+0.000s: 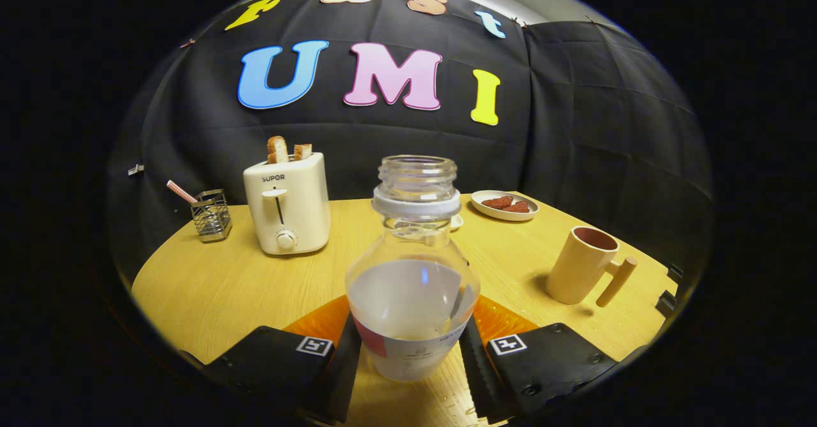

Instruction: Take the bottle from table, then pour the juice into the cup, finally place the bottle on the coaster

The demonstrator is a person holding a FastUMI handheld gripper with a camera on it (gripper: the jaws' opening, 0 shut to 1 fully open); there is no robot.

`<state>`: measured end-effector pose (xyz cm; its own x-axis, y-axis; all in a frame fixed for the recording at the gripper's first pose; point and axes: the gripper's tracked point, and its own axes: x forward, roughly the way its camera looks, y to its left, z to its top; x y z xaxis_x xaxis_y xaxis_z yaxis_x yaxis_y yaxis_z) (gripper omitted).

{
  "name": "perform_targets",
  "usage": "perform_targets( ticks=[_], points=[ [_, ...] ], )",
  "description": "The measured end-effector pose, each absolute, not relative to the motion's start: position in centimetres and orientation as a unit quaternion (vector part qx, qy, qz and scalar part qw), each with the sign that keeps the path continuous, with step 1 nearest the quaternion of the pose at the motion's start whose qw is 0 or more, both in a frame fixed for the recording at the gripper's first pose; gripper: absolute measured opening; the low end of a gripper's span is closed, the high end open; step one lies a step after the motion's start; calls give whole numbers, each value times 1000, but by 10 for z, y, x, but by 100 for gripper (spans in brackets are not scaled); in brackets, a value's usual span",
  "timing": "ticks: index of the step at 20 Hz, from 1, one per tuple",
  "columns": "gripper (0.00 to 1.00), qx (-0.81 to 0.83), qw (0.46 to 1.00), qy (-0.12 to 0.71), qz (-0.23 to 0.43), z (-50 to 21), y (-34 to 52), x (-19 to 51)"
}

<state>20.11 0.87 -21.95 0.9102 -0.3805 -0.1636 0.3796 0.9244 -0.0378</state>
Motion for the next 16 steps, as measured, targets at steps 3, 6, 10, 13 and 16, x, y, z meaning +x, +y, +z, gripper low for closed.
perform_targets(
  ticks=[3,6,10,13,16],
  points=[
    [71,-16,978,91,-188,-218,10,197],
    [71,-11,980,94,-175,-212,16,193],
    [71,28,983,90,-158,-193,22,187],
    [71,80,985,87,-130,-171,27,181],
    [71,130,982,86,-103,-152,27,174]
  ],
)
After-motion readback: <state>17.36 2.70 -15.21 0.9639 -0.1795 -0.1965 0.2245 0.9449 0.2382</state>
